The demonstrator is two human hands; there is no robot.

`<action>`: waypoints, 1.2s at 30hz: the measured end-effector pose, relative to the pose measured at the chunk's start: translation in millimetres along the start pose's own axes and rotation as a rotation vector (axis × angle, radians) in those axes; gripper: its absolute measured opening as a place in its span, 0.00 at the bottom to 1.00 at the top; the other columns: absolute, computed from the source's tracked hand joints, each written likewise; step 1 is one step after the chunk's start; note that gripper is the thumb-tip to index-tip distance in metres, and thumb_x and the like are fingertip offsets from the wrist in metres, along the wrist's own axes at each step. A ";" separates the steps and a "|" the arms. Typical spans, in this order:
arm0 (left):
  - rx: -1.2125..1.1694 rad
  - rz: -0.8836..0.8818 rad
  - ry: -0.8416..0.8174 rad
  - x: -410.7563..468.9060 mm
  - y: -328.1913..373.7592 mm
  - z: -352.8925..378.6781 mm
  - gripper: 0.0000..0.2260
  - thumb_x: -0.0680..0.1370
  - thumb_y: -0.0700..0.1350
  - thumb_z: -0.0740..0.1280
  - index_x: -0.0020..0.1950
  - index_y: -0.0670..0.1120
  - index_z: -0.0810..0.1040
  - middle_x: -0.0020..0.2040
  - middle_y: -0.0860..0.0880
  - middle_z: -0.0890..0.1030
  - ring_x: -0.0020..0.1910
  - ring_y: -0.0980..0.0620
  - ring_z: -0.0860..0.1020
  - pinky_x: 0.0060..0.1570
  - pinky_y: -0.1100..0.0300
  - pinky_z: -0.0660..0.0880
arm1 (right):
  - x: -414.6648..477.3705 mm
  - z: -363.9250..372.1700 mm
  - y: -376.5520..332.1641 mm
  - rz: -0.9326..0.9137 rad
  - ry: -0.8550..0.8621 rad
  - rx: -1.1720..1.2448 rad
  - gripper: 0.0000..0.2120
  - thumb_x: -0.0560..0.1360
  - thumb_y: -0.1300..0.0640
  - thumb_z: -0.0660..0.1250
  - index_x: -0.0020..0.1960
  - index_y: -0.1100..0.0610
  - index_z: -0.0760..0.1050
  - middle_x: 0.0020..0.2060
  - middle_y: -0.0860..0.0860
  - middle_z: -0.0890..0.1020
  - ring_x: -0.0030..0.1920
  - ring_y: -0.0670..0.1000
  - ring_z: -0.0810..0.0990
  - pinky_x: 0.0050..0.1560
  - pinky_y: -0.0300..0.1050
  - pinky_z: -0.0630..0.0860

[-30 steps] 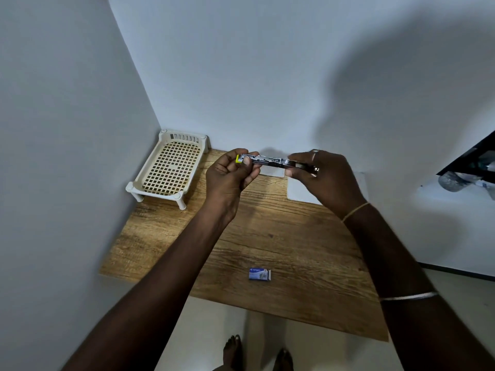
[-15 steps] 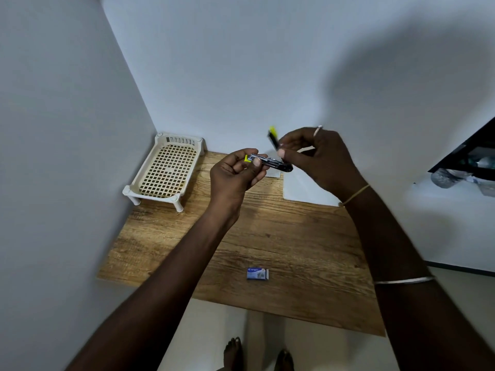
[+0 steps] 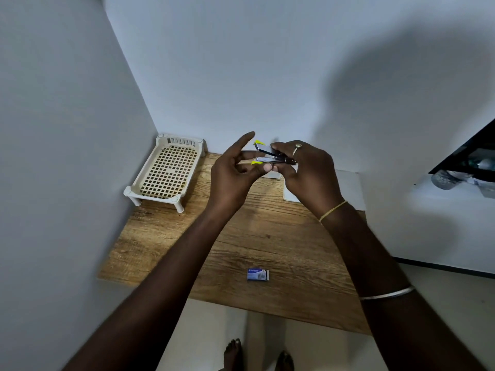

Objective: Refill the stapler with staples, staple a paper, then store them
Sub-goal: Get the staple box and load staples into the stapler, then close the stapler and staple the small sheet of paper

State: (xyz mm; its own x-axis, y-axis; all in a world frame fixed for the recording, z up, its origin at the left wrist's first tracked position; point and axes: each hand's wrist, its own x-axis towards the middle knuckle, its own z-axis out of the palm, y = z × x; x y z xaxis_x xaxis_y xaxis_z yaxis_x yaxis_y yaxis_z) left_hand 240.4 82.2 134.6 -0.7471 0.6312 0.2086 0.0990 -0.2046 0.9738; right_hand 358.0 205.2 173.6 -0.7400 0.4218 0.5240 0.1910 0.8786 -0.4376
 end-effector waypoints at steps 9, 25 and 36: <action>0.286 0.116 0.057 2.1 3.7 4.6 0.16 0.70 0.41 0.80 0.57 0.46 0.85 0.52 0.52 0.86 0.54 0.54 0.84 0.53 0.49 0.82 | -5.2 0.9 7.7 0.013 0.046 0.004 0.12 0.70 0.64 0.76 0.53 0.55 0.84 0.46 0.51 0.86 0.45 0.52 0.84 0.47 0.46 0.81; 0.836 -0.031 -0.358 -11.3 -97.9 -5.9 0.24 0.69 0.51 0.81 0.62 0.50 0.81 0.54 0.52 0.84 0.51 0.53 0.81 0.44 0.61 0.72 | -82.9 81.4 81.8 0.297 -0.375 0.000 0.25 0.73 0.61 0.74 0.69 0.53 0.76 0.58 0.53 0.83 0.58 0.56 0.81 0.58 0.49 0.78; 1.075 -0.122 -0.385 -55.4 -168.9 -12.4 0.28 0.67 0.59 0.79 0.66 0.56 0.80 0.67 0.50 0.77 0.70 0.44 0.68 0.61 0.47 0.71 | -143.9 127.5 101.6 0.451 -0.506 0.003 0.24 0.75 0.56 0.72 0.70 0.49 0.76 0.60 0.53 0.83 0.59 0.55 0.81 0.59 0.48 0.77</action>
State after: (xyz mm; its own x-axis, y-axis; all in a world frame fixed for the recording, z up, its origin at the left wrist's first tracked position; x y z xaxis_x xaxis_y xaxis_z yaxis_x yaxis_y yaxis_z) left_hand 256.9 72.5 -42.6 -0.5578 0.8278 -0.0594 0.6882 0.5014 0.5245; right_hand 401.7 205.3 -39.5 -0.7991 0.5897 -0.1167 0.5507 0.6404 -0.5354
